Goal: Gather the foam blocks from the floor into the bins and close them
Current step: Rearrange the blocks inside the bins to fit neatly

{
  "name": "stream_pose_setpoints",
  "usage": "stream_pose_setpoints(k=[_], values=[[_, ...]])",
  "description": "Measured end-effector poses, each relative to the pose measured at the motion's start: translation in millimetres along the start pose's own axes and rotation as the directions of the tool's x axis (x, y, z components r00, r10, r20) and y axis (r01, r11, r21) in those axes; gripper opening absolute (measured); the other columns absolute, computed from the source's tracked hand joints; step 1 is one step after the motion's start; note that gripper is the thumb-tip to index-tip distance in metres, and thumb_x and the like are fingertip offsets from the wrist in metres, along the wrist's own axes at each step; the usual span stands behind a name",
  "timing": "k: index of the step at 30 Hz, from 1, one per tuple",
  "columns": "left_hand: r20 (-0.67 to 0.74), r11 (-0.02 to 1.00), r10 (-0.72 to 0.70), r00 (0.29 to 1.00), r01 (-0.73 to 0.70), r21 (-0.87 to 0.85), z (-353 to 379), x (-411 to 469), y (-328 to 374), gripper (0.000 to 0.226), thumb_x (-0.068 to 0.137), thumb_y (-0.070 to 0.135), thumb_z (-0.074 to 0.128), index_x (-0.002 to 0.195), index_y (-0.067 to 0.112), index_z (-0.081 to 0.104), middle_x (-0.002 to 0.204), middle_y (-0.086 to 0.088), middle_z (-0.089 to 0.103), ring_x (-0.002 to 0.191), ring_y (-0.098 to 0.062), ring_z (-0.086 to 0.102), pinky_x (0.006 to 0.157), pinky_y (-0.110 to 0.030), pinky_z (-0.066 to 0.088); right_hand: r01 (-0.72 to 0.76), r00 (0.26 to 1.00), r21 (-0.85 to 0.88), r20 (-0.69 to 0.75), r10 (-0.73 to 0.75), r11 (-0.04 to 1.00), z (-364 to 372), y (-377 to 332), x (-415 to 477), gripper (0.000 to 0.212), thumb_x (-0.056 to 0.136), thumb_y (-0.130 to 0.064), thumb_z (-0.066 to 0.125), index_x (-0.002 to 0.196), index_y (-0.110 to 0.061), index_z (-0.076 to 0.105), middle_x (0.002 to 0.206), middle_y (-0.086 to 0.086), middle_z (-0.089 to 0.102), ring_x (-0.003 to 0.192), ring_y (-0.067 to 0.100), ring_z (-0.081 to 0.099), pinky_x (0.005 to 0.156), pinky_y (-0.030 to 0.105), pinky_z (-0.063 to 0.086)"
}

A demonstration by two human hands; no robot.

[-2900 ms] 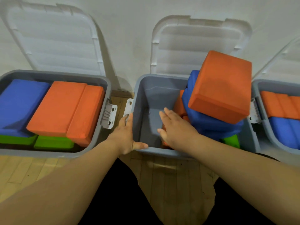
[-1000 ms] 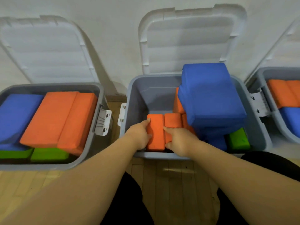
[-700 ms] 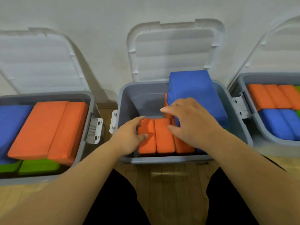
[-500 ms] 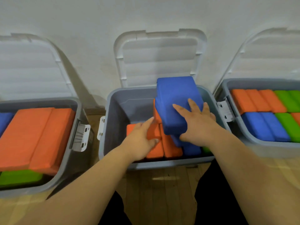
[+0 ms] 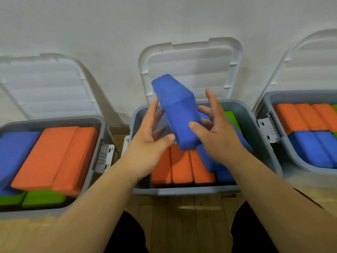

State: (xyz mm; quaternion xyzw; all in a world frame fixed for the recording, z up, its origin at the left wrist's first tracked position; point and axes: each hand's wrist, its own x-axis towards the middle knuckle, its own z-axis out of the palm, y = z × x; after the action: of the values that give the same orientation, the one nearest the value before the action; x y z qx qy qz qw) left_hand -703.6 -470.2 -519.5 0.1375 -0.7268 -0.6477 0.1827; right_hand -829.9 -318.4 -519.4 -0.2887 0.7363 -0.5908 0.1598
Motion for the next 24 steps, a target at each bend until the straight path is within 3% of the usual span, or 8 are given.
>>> stream_pose_setpoints(k=[2, 8, 10, 13, 16, 19, 21, 24], values=[[-0.035, 1.000, -0.018, 0.999, 0.018, -0.005, 0.0, 2.8, -0.8, 0.085, 0.091, 0.008, 0.069, 0.142, 0.063, 0.028, 0.148, 0.030, 0.042, 0.140, -0.008, 0.049, 0.104, -0.024, 0.050, -0.002, 1.000, 0.043, 0.022, 0.001, 0.999, 12.3, 6.2, 2.6, 0.080, 0.086, -0.031, 0.063, 0.147, -0.066, 0.026, 0.137, -0.012, 0.061, 0.119, 0.015, 0.066, 0.103, 0.049, 0.053], [-0.008, 0.954, -0.057, 0.998, 0.057, 0.295, 0.9, 1.4, -23.1, 0.095, 0.085, 0.017, 0.076, 0.153, 0.058, 0.025, 0.161, 0.014, 0.037, 0.146, -0.007, 0.039, 0.118, -0.044, 0.040, -0.052, 0.993, -0.036, 0.102, 0.055, 0.998, 17.0, 21.1, 6.9, 0.076, 0.092, -0.005, 0.057, 0.151, -0.050, 0.038, 0.135, -0.014, 0.063, 0.075, -0.007, 0.064, 0.087, 0.029, 0.052], [0.009, 0.911, -0.048, 0.999, 0.040, 0.411, 3.9, 7.1, -24.9, 0.105, 0.082, 0.019, 0.082, 0.155, 0.055, 0.017, 0.166, 0.014, 0.025, 0.150, -0.002, 0.027, 0.120, -0.030, 0.034, -0.073, 0.990, -0.002, 0.123, 0.073, 0.997, 15.0, 25.1, 11.9, 0.075, 0.091, -0.007, 0.055, 0.149, -0.053, 0.040, 0.138, -0.014, 0.062, 0.090, 0.006, 0.072, 0.089, 0.042, 0.059], [-0.017, 0.823, -0.030, 0.999, 0.034, 0.568, 8.4, 18.7, -29.5, 0.117, 0.078, 0.026, 0.088, 0.159, 0.051, 0.007, 0.161, 0.013, 0.023, 0.132, 0.008, 0.031, 0.093, 0.005, 0.029, -0.137, 0.969, 0.091, 0.221, 0.114, 0.986, 13.0, 27.7, 16.7, 0.072, 0.092, -0.004, 0.048, 0.152, -0.043, 0.042, 0.141, -0.011, 0.061, 0.114, 0.016, 0.069, 0.091, 0.043, 0.060], [-0.066, 0.789, -0.047, 0.997, 0.078, 0.610, 10.9, 28.8, -35.5, 0.115, 0.080, 0.030, 0.085, 0.161, 0.047, 0.006, 0.155, 0.010, 0.029, 0.113, 0.011, 0.032, 0.083, -0.002, 0.031, -0.028, 0.988, -0.185, 0.144, 0.055, 0.982, -4.3, 26.7, 23.6, 0.060, 0.094, -0.011, 0.054, 0.150, -0.030, 0.050, 0.146, -0.006, 0.058, 0.130, 0.010, 0.057, 0.112, 0.033, 0.044], [-0.108, 0.767, -0.061, 0.992, 0.116, 0.631, 11.3, 38.6, -37.1, 0.108, 0.083, 0.035, 0.083, 0.161, 0.047, 0.008, 0.158, 0.010, 0.029, 0.132, -0.002, 0.035, 0.096, -0.017, 0.028, -0.154, 0.984, -0.681, -0.040, 0.174, 0.716, -38.1, 53.5, 34.8, 0.074, 0.092, -0.041, 0.068, 0.157, -0.034, 0.034, 0.164, 0.006, 0.031, 0.150, 0.030, 0.031, 0.121, 0.044, 0.025], [-0.113, 0.766, -0.071, 0.991, 0.127, 0.630, 12.5, 46.9, -38.0, 0.105, 0.083, 0.040, 0.082, 0.161, 0.045, 0.012, 0.158, 0.011, 0.032, 0.136, -0.002, 0.034, 0.098, -0.017, 0.027, -0.414, 0.859, -0.746, -0.132, 0.495, 0.521, -51.7, 71.2, 33.3, 0.104, 0.081, -0.070, 0.068, 0.161, -0.044, 0.006, 0.170, 0.008, 0.006, 0.152, 0.042, 0.017, 0.119, 0.060, 0.020], [-0.111, 0.771, -0.101, 0.989, 0.148, 0.619, 19.9, 59.3, -42.6, 0.104, 0.082, 0.043, 0.083, 0.161, 0.045, 0.016, 0.155, 0.008, 0.035, 0.119, 0.006, 0.035, 0.096, -0.018, 0.029, -0.527, 0.776, -0.686, -0.148, 0.613, 0.502, -54.0, 88.1, 31.2, 0.125, 0.068, -0.079, 0.072, 0.160, -0.045, -0.006, 0.170, 0.009, 0.009, 0.148, 0.044, 0.025, 0.113, 0.063, 0.030]])
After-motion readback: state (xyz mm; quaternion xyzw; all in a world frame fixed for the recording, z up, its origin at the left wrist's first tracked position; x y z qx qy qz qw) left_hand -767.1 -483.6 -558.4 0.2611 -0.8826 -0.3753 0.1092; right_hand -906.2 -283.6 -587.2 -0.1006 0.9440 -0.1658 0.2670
